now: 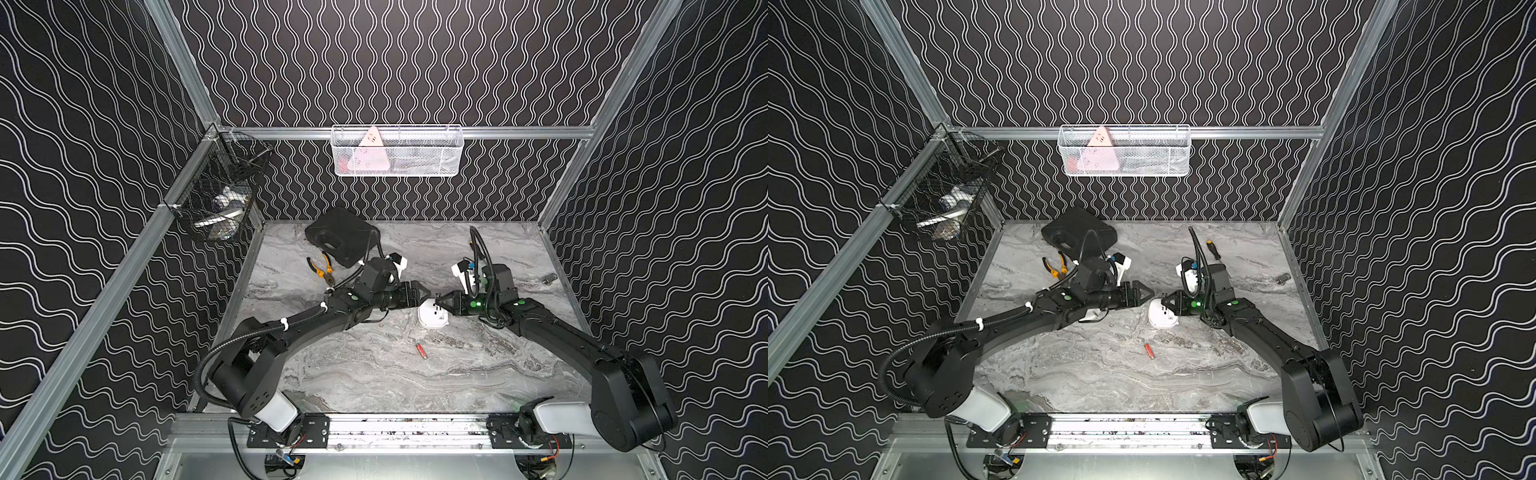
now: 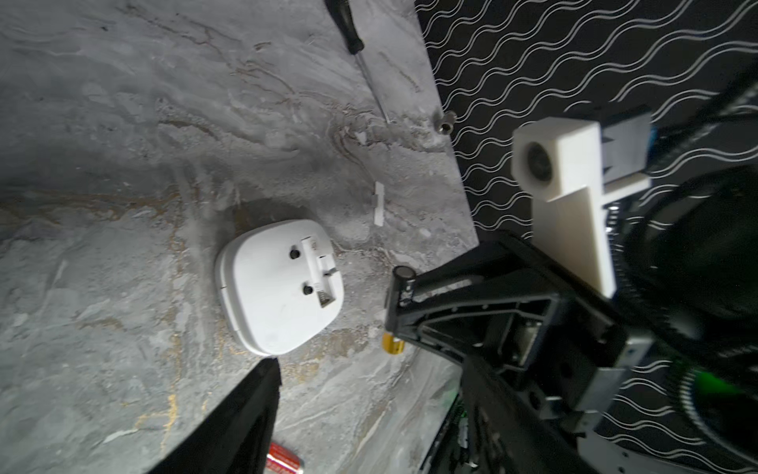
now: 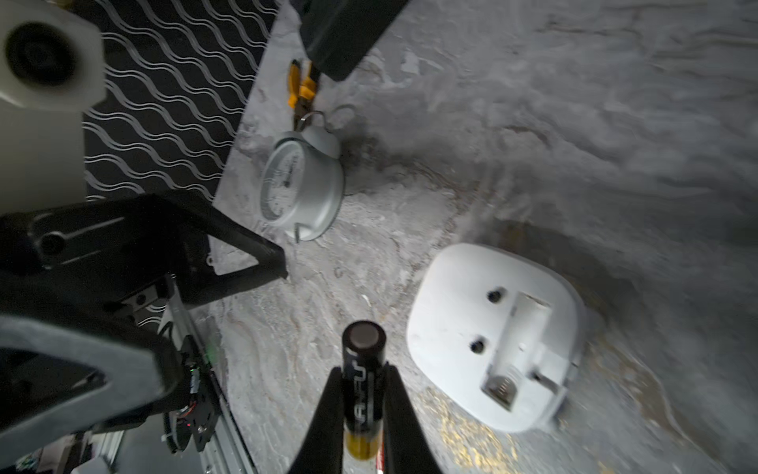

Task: Insert the battery into the alarm
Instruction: Install the battery in the alarm.

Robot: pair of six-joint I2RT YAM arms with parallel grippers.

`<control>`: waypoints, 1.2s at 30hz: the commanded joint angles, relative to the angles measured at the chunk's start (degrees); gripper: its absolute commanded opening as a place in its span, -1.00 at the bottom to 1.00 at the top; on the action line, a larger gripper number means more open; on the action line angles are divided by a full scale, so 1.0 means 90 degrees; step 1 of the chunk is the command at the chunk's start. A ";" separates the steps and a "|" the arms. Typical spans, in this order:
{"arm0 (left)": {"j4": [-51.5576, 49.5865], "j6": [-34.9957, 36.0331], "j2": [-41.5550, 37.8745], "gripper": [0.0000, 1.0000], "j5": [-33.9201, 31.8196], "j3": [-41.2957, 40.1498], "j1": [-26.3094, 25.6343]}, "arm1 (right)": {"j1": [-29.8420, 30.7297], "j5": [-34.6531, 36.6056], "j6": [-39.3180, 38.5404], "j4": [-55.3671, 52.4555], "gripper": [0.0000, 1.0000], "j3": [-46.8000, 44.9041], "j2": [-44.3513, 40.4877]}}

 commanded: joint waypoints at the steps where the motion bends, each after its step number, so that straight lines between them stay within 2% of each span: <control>1: 0.0163 -0.0232 -0.0130 0.41 0.0271 0.0059 -0.0002 | 0.0043 -0.0975 -0.0235 0.0780 -0.81 0.0096 0.0164; 6: 0.0271 -0.0268 -0.0130 0.30 0.0265 0.0018 0.0000 | 0.0186 -0.1320 -0.0253 0.0917 -0.80 0.0166 0.0305; 8: 0.0212 -0.0221 -0.0161 0.30 0.0114 -0.0020 0.0004 | 0.0188 -0.0793 -0.0024 0.0783 -0.85 0.0253 0.0428; 9: 0.0116 -0.0169 -0.0208 0.34 -0.0029 -0.0044 0.0006 | 0.0185 -0.0340 -0.0014 0.0327 -0.86 0.0435 0.0570; 11: -0.0087 0.0033 -0.0325 0.42 -0.0329 -0.0098 0.0024 | 0.0256 0.0006 -0.0428 -0.0655 -0.82 0.0788 0.0745; 14: -0.0412 0.0221 -0.0689 0.49 -0.0991 -0.0294 0.0090 | 0.0856 0.0694 -0.0932 -0.1555 -0.76 0.1035 0.0866; 16: -0.0615 -0.0008 -0.0935 0.55 -0.1315 -0.0551 0.0365 | 0.1277 0.1160 -0.1141 -0.1824 -0.76 0.1131 0.1020; 17: -0.0623 -0.0243 -0.0989 0.57 -0.1282 -0.0707 0.0581 | 0.1473 0.1361 -0.1243 -0.1832 -0.76 0.1150 0.1094; 21: 0.0122 -0.1542 -0.1057 0.57 -0.0314 -0.1712 0.1792 | 0.2338 0.2274 -0.1871 -0.1736 -0.76 0.1406 0.1683; 23: 0.0349 -0.1792 -0.1152 0.57 -0.0056 -0.2015 0.2087 | 0.2710 0.2818 -0.2274 -0.1920 -0.76 0.1755 0.2146; 27: -0.0238 -0.1478 -0.1539 0.57 -0.0206 -0.1943 0.2271 | 0.3097 0.3567 -0.2811 -0.2145 -0.76 0.2397 0.2896; 36: -0.0527 -0.1269 -0.1643 0.59 -0.0324 -0.1888 0.2415 | 0.3321 0.4159 -0.3340 -0.2292 -0.69 0.2824 0.3680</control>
